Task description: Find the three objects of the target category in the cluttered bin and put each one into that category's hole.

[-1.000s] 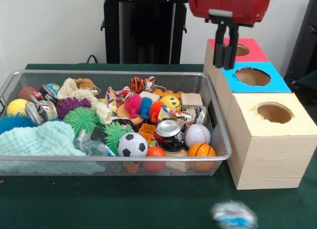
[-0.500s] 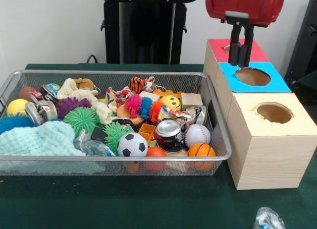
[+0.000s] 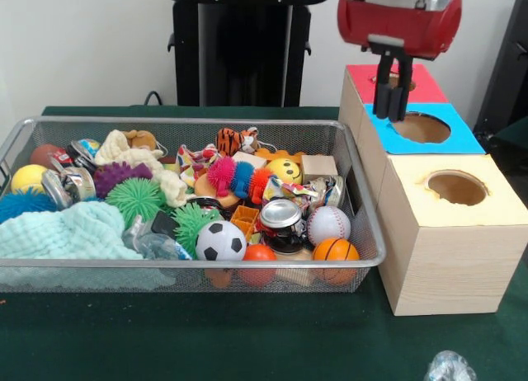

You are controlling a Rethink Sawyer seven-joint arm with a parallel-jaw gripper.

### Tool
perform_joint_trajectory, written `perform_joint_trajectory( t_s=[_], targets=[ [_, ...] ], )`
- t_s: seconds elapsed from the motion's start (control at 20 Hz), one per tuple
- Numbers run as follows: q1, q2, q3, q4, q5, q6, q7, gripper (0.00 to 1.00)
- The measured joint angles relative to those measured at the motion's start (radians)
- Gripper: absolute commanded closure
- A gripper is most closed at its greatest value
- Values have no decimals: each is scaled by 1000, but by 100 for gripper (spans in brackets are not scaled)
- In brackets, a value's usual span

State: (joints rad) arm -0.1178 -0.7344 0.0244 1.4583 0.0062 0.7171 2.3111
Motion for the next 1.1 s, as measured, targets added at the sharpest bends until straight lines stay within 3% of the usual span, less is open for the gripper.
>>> perform_joint_trajectory(
  t_s=[0.25,0.65,0.9,1.1],
  targets=[
    [-48,48,6,-6,-21,-7,0,100],
    [-70,64,-14,-6,-152,-14,0,100],
    [-70,78,-14,-5,-192,-74,0,100],
    [-70,113,-14,-2,-217,-196,0,100]
  ],
)
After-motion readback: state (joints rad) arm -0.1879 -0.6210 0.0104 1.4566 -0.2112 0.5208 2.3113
